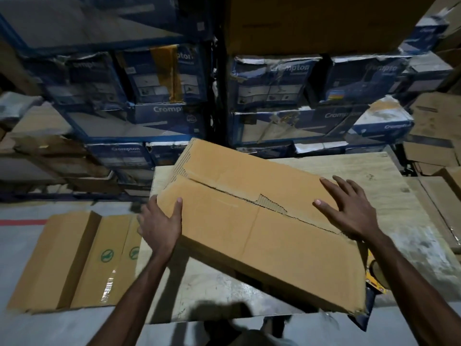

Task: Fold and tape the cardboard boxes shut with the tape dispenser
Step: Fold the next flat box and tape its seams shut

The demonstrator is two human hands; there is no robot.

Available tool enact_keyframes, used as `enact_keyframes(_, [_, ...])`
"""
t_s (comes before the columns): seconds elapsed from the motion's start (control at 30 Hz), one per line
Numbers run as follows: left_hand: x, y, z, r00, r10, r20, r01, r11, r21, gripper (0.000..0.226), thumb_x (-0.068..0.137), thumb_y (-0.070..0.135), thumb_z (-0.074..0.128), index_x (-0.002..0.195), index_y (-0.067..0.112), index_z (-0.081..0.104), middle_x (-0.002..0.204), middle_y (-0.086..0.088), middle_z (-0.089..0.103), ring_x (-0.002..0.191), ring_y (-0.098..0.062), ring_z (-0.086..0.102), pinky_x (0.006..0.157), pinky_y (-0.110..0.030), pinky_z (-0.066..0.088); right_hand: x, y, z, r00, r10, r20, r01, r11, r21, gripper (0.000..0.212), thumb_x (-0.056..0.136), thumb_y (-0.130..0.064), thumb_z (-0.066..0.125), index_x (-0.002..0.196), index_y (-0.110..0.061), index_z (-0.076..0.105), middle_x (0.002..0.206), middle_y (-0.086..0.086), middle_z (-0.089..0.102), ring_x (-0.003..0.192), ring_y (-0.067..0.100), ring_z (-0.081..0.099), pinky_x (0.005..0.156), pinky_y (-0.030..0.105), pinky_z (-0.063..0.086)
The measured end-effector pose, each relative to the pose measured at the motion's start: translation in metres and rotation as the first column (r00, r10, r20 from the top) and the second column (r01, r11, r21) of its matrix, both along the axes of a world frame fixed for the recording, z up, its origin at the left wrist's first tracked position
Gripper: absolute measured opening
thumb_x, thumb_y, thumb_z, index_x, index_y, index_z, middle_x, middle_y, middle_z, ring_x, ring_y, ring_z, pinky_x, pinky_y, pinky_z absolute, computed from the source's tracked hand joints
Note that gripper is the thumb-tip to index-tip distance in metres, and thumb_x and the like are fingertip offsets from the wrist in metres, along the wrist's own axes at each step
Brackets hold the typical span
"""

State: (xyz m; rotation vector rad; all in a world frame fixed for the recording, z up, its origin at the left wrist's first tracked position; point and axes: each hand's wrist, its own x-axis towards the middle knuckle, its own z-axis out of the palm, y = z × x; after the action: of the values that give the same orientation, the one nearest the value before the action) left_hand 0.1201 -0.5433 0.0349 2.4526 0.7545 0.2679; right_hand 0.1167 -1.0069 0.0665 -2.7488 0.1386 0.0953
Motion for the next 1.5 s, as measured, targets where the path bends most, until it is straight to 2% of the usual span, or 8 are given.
enact_keyframes(0.23, [-0.067, -0.018, 0.0, 0.996, 0.079, -0.045, -0.076, 0.995, 0.064, 0.074, 0.095, 0.062, 0.058, 0.149, 0.015, 0.039, 0.147, -0.02, 0.047, 0.135, -0.04, 0.04, 0.105, -0.065, 0.032, 0.004, -0.017, 0.0, 0.99, 0.139, -0.025, -0.141, 0.988, -0.059, 0.079, 0.083, -0.092, 0.03, 0.154, -0.065, 0.009, 0.17, -0.02, 0.007, 0.157, 0.015, 0.006, 0.111, 0.068, 0.031])
enact_keyframes(0.47, [-0.024, -0.009, 0.022, 0.923, -0.37, -0.107, 0.385, 0.885, 0.263, 0.071, 0.1, 0.069, 0.041, 0.156, 0.026, 0.033, 0.169, -0.006, 0.02, 0.154, -0.034, 0.018, 0.114, -0.069, 0.023, -0.028, 0.01, 0.004, 0.998, 0.065, 0.025, -0.063, 0.997, -0.053, 0.079, 0.09, -0.089, 0.015, 0.16, -0.051, 0.017, 0.172, -0.013, 0.003, 0.159, 0.02, 0.001, 0.125, 0.059, 0.003])
enact_keyframes(0.63, [0.014, -0.014, 0.026, 0.786, -0.556, -0.27, 0.618, 0.722, 0.311, 0.075, 0.098, 0.079, 0.024, 0.161, 0.039, 0.025, 0.173, -0.002, 0.012, 0.158, -0.031, 0.011, 0.119, -0.067, 0.016, -0.062, 0.017, -0.009, 0.998, 0.067, 0.005, -0.065, 0.985, -0.163, 0.073, 0.095, -0.083, 0.01, 0.161, -0.051, 0.009, 0.172, -0.012, -0.004, 0.159, 0.019, -0.004, 0.127, 0.057, 0.005])
enact_keyframes(0.8, [0.013, -0.054, 0.023, 0.599, -0.747, -0.289, 0.801, 0.548, 0.241, 0.08, 0.098, 0.081, 0.02, 0.165, 0.037, 0.017, 0.174, 0.001, 0.004, 0.16, -0.023, 0.006, 0.126, -0.055, 0.009, -0.093, -0.012, -0.013, 0.993, -0.027, 0.111, 0.019, 0.997, 0.075, 0.061, 0.101, -0.072, 0.029, 0.159, -0.051, 0.024, 0.172, -0.016, 0.008, 0.159, 0.01, 0.002, 0.123, 0.046, 0.016])
enact_keyframes(0.93, [-0.013, -0.114, 0.016, 0.417, -0.891, -0.18, 0.905, 0.389, 0.173, 0.072, 0.103, 0.072, 0.029, 0.165, 0.034, 0.021, 0.173, 0.008, 0.002, 0.16, -0.013, 0.0, 0.13, -0.04, 0.009, -0.129, -0.035, -0.042, 0.738, -0.627, 0.251, 0.437, 0.727, 0.53, 0.05, 0.105, -0.051, 0.053, 0.151, -0.032, 0.044, 0.158, -0.004, 0.043, 0.143, 0.017, 0.041, 0.108, 0.039, 0.038])
enact_keyframes(1.1, [-0.039, -0.195, 0.01, 0.206, -0.963, -0.174, 0.966, 0.172, 0.192, 0.065, 0.106, 0.07, 0.025, 0.164, 0.042, 0.017, 0.172, 0.011, -0.002, 0.159, -0.01, -0.007, 0.128, -0.032, -0.007, -0.188, -0.055, -0.121, 0.201, -0.943, -0.264, 0.857, 0.039, 0.514, 0.072, 0.09, -0.041, 0.077, 0.146, -0.013, 0.043, 0.138, 0.019, 0.059, 0.125, 0.04, 0.057, 0.1, 0.051, 0.048])
enact_keyframes(1.27, [-0.034, -0.238, 0.007, 0.172, -0.966, -0.192, 0.975, 0.14, 0.17, 0.069, 0.105, 0.071, 0.025, 0.165, 0.039, 0.015, 0.173, 0.01, -0.005, 0.159, -0.013, -0.009, 0.129, -0.035, -0.004, -0.2, -0.044, -0.155, 0.39, -0.767, -0.51, 0.861, 0.107, 0.497, 0.071, 0.09, -0.04, 0.078, 0.142, -0.019, 0.036, 0.138, 0.021, 0.056, 0.119, 0.041, 0.057, 0.099, 0.054, 0.05])
enact_keyframes(1.5, [-0.032, -0.242, 0.001, 0.181, -0.971, -0.157, 0.972, 0.153, 0.178, 0.066, 0.106, 0.069, 0.026, 0.164, 0.038, 0.02, 0.173, 0.011, -0.002, 0.16, -0.013, -0.007, 0.127, -0.034, -0.003, -0.175, -0.045, -0.159, 0.463, -0.734, -0.497, 0.784, 0.077, 0.616, 0.042, 0.091, 0.002, 0.065, 0.128, -0.007, 0.047, 0.122, 0.015, 0.061, 0.111, 0.038, 0.06, 0.085, 0.046, 0.051])
